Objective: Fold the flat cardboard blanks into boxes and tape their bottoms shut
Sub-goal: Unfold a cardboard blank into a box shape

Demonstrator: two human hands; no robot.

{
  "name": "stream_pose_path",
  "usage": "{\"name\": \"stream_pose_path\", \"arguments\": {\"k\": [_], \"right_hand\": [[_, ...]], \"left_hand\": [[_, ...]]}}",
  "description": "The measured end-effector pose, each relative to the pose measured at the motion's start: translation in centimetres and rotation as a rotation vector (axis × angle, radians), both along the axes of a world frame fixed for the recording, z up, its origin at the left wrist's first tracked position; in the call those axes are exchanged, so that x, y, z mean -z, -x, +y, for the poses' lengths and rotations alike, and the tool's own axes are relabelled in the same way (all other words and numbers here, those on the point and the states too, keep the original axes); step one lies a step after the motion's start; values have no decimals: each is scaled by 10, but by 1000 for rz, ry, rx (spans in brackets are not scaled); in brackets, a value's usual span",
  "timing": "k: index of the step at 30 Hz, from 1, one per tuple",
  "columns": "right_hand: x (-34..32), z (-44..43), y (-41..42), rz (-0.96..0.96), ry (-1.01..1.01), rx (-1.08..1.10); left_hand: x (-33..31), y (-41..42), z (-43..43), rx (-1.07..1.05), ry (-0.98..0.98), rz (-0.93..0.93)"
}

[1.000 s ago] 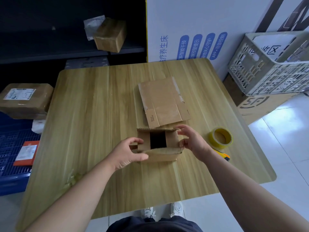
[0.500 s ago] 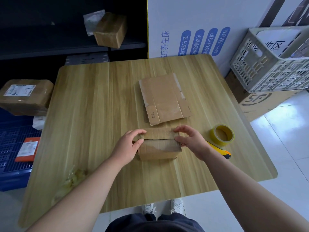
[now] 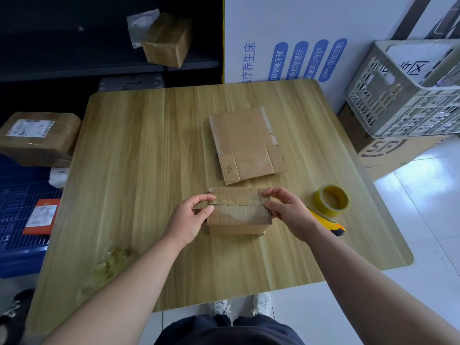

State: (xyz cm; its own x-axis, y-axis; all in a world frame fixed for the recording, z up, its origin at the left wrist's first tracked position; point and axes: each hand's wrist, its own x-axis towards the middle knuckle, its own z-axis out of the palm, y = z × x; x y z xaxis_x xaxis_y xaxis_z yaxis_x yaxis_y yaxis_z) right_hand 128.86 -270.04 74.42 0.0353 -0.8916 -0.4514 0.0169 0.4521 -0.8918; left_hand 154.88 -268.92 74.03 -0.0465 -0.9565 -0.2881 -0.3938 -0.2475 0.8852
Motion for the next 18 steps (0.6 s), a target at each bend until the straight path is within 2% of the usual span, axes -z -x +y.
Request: {"name": "stream_pose_path", "arguments": {"k": [9,14,18], "right_hand": [[-4,11,17,-3,-7,92],[-7,20,39,5,1,176],[-5,23,40,50,16,213]], "left_hand": [[-2,30,-6,-49,-9,58],[-9,57,-17,14,14,9],[-4,67,-20,-17,31,-54]]}}
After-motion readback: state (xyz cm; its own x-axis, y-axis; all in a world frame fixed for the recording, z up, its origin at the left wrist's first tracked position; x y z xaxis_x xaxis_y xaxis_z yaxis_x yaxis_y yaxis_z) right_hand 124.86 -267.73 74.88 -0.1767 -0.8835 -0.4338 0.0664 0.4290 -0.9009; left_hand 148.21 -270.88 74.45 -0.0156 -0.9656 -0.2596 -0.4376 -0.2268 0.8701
